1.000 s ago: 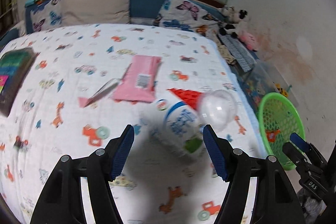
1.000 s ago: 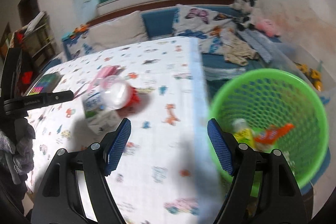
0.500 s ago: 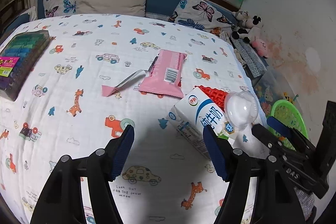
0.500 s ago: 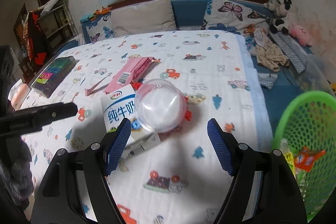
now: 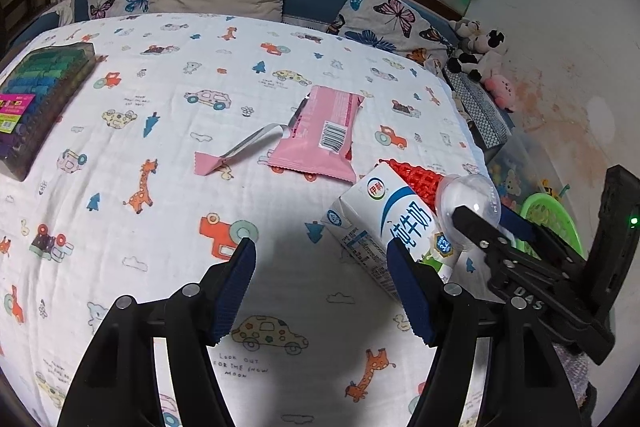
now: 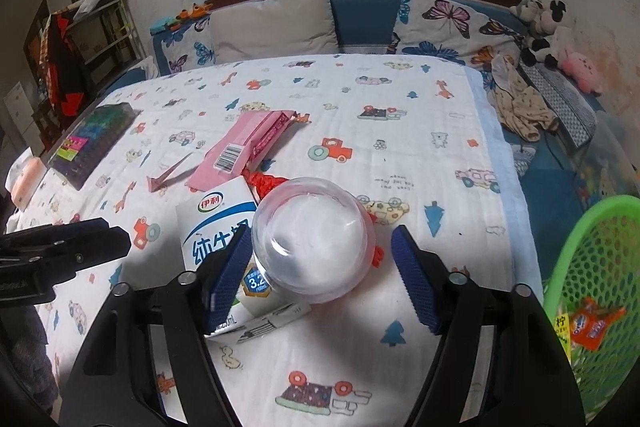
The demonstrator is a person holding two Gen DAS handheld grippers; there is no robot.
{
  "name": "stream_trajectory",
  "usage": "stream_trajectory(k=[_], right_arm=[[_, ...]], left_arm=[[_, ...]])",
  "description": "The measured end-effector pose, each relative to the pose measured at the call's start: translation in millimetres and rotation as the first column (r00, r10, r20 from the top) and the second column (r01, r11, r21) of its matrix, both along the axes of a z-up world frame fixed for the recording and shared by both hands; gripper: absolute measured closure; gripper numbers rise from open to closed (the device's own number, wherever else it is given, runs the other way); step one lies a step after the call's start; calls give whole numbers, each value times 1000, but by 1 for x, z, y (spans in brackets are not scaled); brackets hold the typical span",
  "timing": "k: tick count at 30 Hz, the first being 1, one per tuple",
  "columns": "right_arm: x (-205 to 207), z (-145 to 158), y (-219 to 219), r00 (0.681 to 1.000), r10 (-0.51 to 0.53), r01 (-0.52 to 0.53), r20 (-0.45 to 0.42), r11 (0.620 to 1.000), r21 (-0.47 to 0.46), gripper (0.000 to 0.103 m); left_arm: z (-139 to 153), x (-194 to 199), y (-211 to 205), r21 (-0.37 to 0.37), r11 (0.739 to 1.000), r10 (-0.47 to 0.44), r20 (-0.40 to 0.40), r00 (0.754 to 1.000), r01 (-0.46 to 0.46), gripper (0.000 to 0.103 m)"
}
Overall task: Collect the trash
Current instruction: 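Grasp the clear plastic dome with right gripper while left approaches white milk carton, then grasp the white milk carton with the left gripper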
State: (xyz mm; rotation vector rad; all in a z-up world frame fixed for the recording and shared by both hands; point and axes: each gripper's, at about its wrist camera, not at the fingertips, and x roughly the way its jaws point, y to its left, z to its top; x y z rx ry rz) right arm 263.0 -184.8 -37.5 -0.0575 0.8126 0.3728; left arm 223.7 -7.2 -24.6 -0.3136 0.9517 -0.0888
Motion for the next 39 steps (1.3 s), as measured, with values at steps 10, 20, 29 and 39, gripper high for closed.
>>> stream_trajectory(k=[10,20,29,39], right_arm=[[-8,7,-15,999,-21,21,28,1000,10,40],[-34,25,-67,992,-106,103,62,994,40,40],[-49,26,-105,982,-182,179,59,983,49,40],[-53,25,-119,976,-212,209,56,976,56,40]], left_arm=[[2,11,-10,-5,1000,-19,-20,1000,19,37],[-2,37,-30,-28,1000,10,-87,996,-12,30],[-21,67,-40,-44,995,77,-190,979,-87,29],[-29,91,-45,-30,986,150,-245,958,-162,25]])
